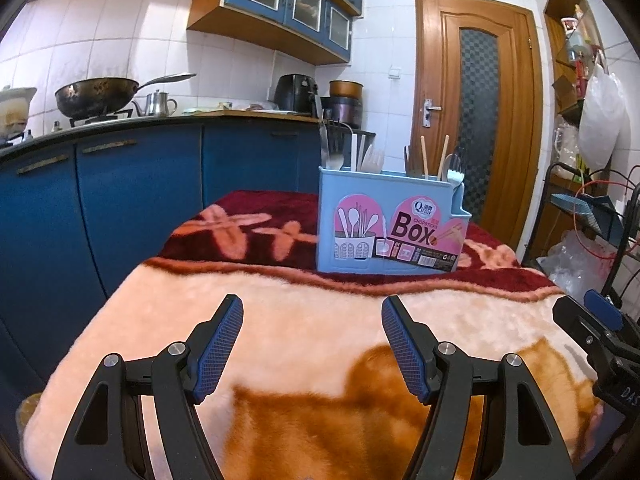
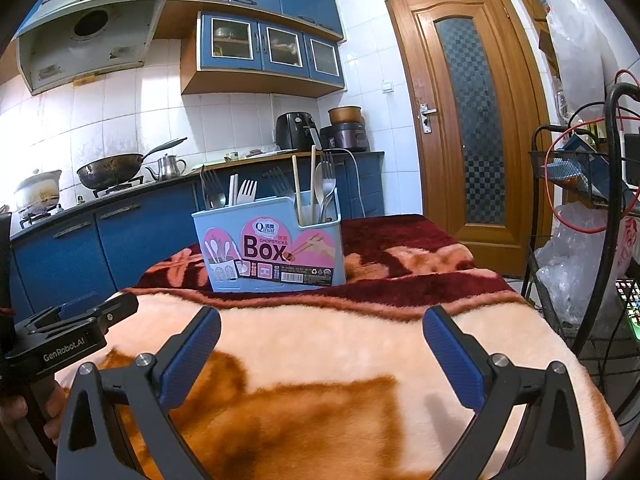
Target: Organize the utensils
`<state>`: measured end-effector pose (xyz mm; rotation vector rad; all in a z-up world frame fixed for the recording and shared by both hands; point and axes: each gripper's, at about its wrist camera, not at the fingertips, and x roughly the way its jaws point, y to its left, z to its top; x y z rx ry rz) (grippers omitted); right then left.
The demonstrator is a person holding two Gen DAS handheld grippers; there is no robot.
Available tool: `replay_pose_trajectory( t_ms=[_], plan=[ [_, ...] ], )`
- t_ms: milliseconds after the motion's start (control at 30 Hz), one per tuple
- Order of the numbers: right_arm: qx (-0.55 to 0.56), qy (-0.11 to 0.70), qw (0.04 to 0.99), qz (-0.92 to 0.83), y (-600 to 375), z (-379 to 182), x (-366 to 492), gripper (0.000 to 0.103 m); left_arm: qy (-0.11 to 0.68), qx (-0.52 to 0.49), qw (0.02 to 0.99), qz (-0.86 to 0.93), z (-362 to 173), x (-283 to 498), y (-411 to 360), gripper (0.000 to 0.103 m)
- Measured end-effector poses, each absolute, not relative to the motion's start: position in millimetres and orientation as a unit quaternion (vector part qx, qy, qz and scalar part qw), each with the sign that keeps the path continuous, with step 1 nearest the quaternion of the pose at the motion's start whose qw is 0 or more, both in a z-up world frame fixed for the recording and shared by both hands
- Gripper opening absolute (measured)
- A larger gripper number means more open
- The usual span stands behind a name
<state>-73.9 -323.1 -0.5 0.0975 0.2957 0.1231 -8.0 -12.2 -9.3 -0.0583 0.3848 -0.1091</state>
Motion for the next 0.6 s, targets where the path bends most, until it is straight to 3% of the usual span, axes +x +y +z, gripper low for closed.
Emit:
replay_pose_trajectory(
  t_ms=[600],
  plan=[
    [0.047, 0.149, 0.986, 0.061, -323.1, -1.4, -74.0, 0.103, 0.191, -0.023, 0.980, -0.053, -9.9, -8.7, -13.4, 0.073]
  ],
)
